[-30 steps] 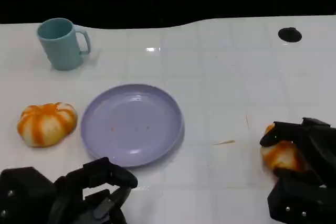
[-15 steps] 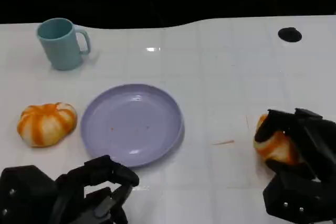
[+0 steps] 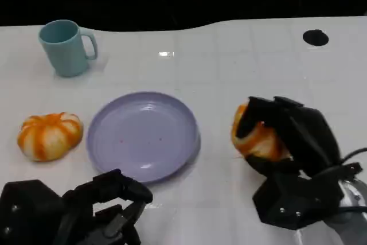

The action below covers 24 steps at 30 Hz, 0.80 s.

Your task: Grasp the bread from the table and place it into the plate.

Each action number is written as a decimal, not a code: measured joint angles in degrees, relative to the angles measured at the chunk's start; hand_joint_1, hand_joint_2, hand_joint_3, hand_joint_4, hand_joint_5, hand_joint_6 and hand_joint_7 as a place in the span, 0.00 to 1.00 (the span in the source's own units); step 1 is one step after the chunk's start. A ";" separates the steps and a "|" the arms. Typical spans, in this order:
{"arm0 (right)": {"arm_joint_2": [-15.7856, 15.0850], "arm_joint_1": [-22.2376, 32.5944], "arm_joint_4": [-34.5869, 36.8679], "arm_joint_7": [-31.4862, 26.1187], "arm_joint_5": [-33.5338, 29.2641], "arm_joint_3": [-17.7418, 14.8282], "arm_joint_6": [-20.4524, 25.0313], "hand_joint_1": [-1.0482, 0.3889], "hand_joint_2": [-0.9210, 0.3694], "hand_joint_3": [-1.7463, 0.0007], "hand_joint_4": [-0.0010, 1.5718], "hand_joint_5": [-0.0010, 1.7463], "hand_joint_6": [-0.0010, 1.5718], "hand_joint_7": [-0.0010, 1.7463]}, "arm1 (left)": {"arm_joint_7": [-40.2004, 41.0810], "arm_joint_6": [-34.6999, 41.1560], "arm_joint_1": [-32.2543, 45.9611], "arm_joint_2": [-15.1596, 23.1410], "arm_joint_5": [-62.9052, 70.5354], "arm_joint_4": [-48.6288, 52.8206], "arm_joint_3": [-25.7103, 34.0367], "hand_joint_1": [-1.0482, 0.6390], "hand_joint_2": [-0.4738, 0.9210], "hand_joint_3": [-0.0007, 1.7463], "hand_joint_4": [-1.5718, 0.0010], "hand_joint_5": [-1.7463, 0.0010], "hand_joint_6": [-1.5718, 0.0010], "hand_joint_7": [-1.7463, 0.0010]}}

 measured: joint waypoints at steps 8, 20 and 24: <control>4.33 -6.36 8.65 0.33 0.28 3.40 -1.77 0.68 0.50 0.21 0.60 1.00 0.50 0.91 | 0.00 0.14 0.02 0.05 -0.15 0.01 0.09 0.43 1.00 0.31 0.60 0.00 0.66 0.22; 12.11 -17.78 26.99 -3.04 -0.09 7.25 -4.97 0.65 0.51 0.19 0.63 1.00 0.48 0.98 | 0.00 0.08 0.14 -0.04 -0.27 0.11 -0.03 0.43 1.00 0.31 0.60 0.00 0.65 0.22; 14.36 -21.06 32.37 -4.57 -0.10 8.13 -5.66 0.64 0.49 0.22 0.61 1.00 0.47 1.00 | -0.03 -0.39 0.29 0.02 -0.06 0.18 -0.30 0.43 1.00 0.31 0.59 0.00 0.65 0.22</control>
